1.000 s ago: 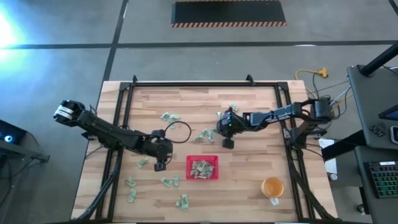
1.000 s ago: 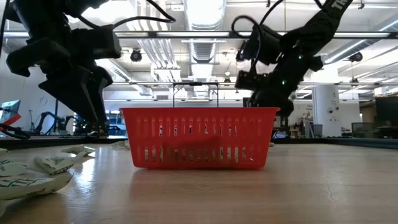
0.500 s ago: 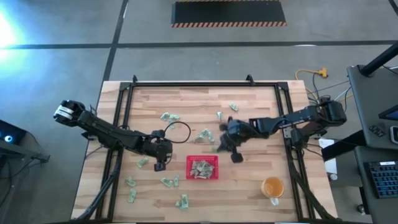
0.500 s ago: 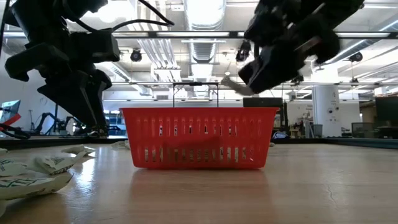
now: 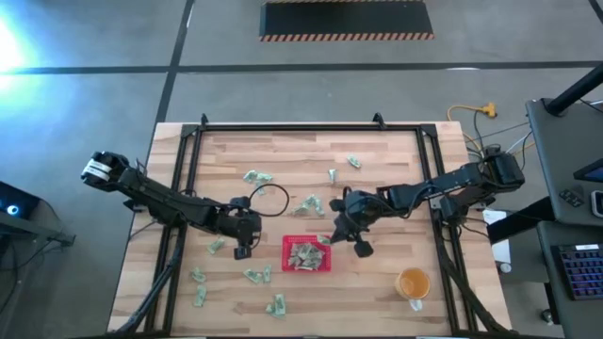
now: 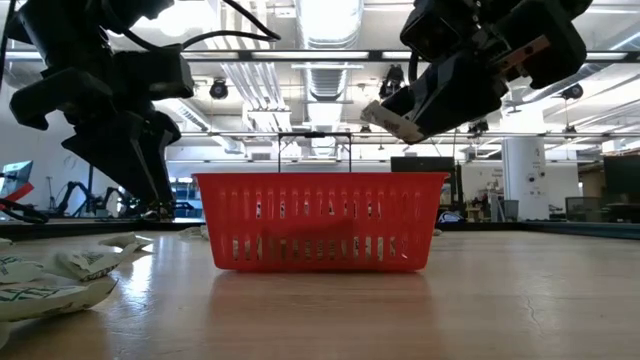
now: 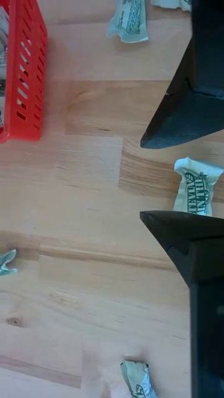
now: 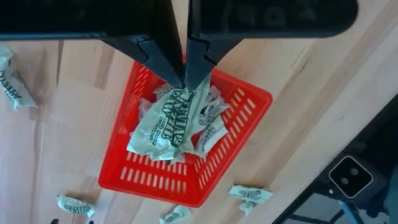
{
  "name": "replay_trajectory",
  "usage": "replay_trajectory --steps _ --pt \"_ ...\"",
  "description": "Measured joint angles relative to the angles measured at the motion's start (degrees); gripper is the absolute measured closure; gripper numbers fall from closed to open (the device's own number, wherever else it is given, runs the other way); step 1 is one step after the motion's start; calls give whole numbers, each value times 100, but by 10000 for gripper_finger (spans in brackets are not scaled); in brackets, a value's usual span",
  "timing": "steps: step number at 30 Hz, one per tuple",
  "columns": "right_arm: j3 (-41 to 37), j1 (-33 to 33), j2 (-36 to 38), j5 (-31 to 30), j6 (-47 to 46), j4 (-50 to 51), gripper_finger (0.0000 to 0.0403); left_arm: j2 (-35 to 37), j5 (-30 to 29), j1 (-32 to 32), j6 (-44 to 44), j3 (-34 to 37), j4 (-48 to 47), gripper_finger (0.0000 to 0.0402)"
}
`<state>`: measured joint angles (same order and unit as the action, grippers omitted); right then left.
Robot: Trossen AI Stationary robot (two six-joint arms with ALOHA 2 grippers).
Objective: Pick and place Stevia / Truvia into bins
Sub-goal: Put the white stevia packet into the red bin
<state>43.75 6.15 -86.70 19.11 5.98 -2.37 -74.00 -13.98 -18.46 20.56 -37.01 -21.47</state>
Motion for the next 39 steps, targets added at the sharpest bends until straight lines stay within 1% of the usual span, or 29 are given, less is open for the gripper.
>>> replay_trajectory --steps 3,6,10,13,23,26,36,39 --pt "0 0 0 0 -84 -73 394 0 -2 -2 0 0 0 244" --pt "1 38 -79 5 -104 -479 394 0 -7 -2 -25 0 0 244" --pt "15 105 -334 216 40 -863 394 0 -11 0 -31 0 3 244" --pt "61 99 -444 226 44 -842 394 0 -13 0 -28 2 5 244" --pt "74 96 -422 205 -24 -860 392 -2 -21 0 -11 73 -4 244" --pt "74 96 -422 200 -31 -861 380 -2 -24 0 0 76 0 244" --pt "74 96 -412 190 44 -843 303 -2 -22 0 30 76 -4 244" --pt "74 83 -380 188 42 -759 291 -2 0 0 297 76 -120 244"
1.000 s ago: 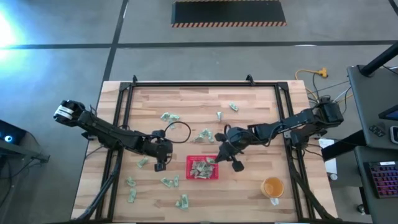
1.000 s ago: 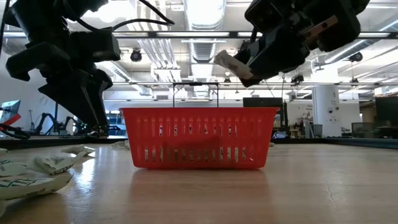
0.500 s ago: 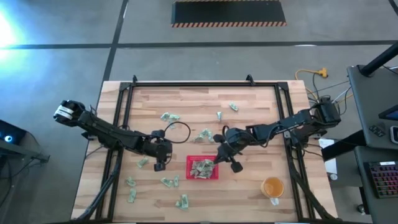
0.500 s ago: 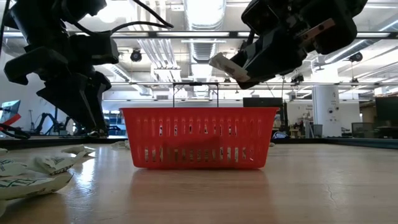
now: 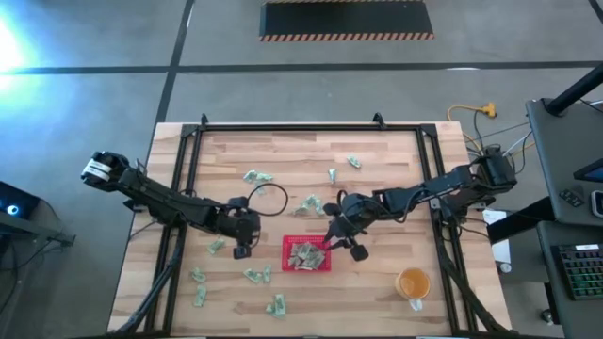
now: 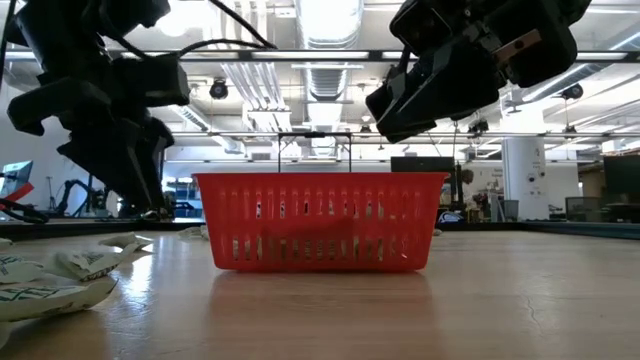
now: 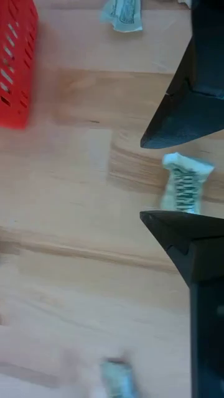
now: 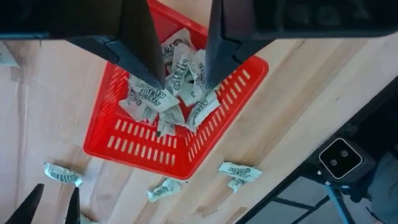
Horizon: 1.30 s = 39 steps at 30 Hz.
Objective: Pick and place Stevia / Truvia into bins
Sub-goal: Put the white stevia packet into the red bin
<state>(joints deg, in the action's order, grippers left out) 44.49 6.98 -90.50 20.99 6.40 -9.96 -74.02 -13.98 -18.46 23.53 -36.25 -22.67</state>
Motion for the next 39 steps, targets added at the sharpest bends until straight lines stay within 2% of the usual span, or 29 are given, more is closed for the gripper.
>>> replay_trajectory --steps 6,16,26,30,39 --pt "0 -44 15 -22 0 123 289 0 14 0 761 2 -551 244" --pt "0 -42 22 -20 -42 125 306 -343 55 0 703 7 -575 244" --pt "0 -42 24 -17 -82 164 318 -638 334 9 431 9 -456 248" --pt "0 -42 24 -17 -83 164 321 -640 397 9 398 9 -477 276" --pt "0 -46 44 -17 -81 297 317 -639 442 9 251 9 -485 380"
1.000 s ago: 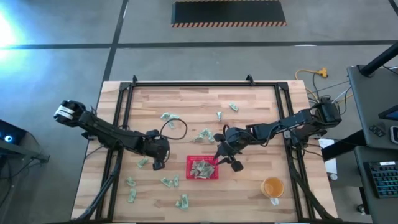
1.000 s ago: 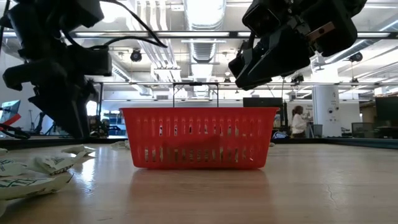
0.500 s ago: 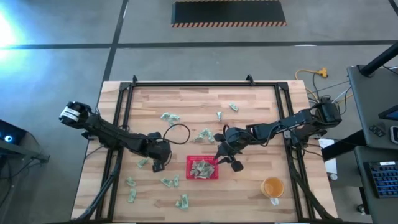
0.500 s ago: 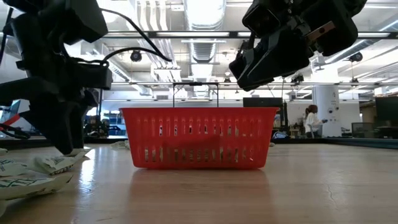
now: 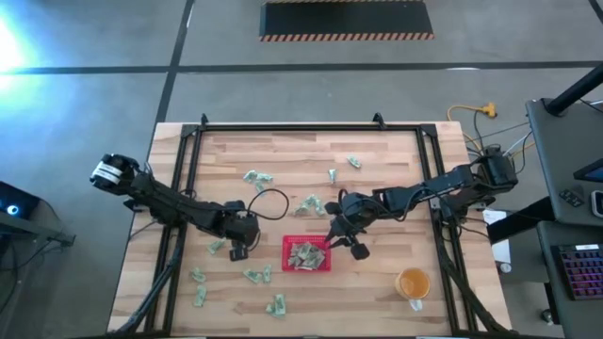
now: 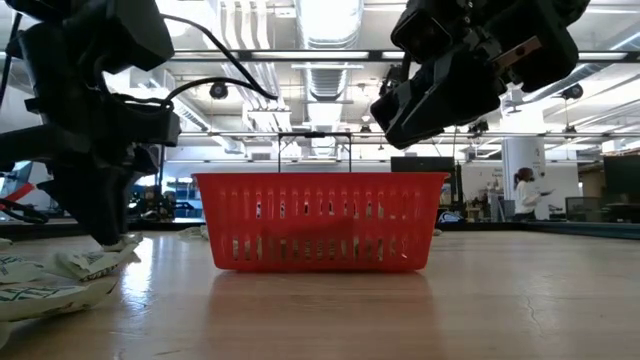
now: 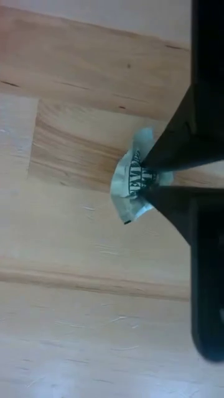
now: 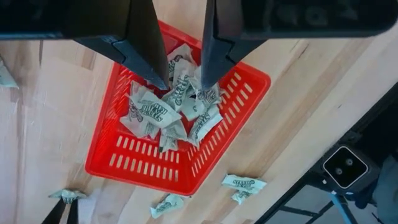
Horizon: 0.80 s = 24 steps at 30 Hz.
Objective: Pick and place Stevia / Truvia into bins
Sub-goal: Put the white stevia packet into the red bin
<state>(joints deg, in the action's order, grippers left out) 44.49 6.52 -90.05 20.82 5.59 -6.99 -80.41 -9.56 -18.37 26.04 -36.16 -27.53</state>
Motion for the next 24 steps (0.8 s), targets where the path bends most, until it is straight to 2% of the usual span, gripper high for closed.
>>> replay_trajectory --steps 4,8,11,14,18,24 --pt "0 -24 77 -52 44 91 324 71 7 0 0 0 -9 398" --pt "0 -34 243 -531 62 366 331 170 2 0 0 -80 -58 397" --pt "0 -32 420 -1241 26 834 335 295 -56 0 -87 -170 -54 400" --pt "0 -35 583 -2257 -176 1424 334 399 -163 0 -144 -269 19 400" --pt "0 -37 683 -3317 -683 2235 329 469 -169 -2 -445 -321 536 400" --pt "-31 -54 650 -3433 -1034 2744 323 493 32 -13 -1260 -313 1711 400"
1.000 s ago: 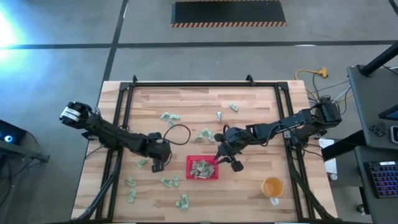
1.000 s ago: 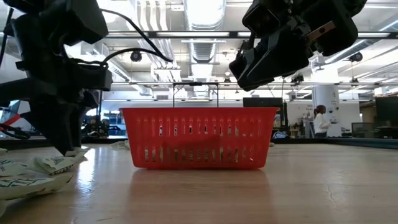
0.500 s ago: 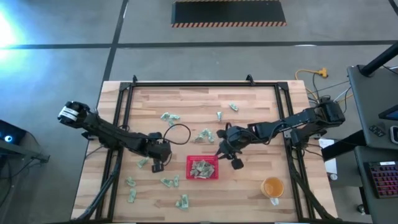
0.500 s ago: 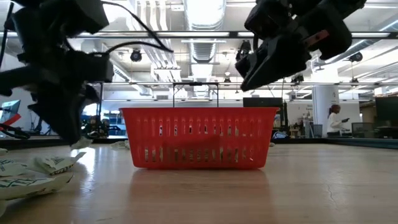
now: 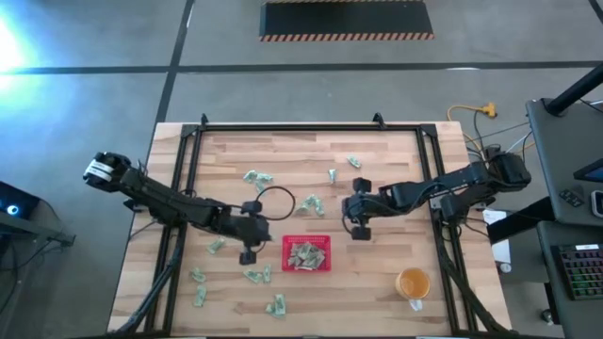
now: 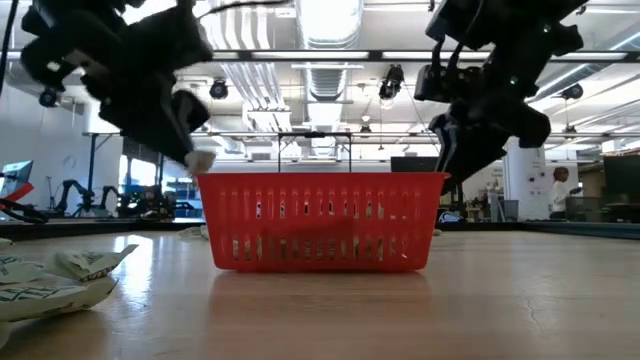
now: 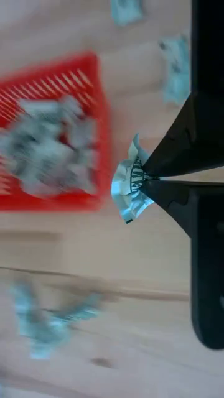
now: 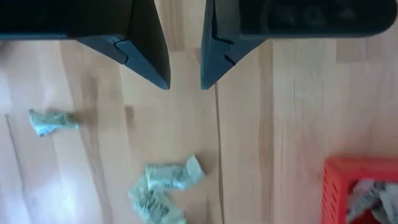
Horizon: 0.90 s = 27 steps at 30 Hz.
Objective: Pick and place Stevia / Truvia into bins
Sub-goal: Put the white stevia packet into the red bin
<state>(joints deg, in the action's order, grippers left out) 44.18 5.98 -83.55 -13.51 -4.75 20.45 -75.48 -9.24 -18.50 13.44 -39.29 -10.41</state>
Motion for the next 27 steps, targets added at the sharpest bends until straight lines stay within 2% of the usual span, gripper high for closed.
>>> replay_trajectory --steps 9,13,19,27 --pt "-7 0 -30 -6 87 -31 334 -36 127 -2 -1005 119 2116 400" --pt "-7 0 -30 -9 87 -54 332 -220 359 -7 -1256 207 2726 400" --pt "-7 -1 -30 -12 87 -109 325 -766 847 -4 -1429 137 2935 400" --pt "-7 -4 -30 -12 90 -131 328 -1003 890 5 -1437 66 2964 400"
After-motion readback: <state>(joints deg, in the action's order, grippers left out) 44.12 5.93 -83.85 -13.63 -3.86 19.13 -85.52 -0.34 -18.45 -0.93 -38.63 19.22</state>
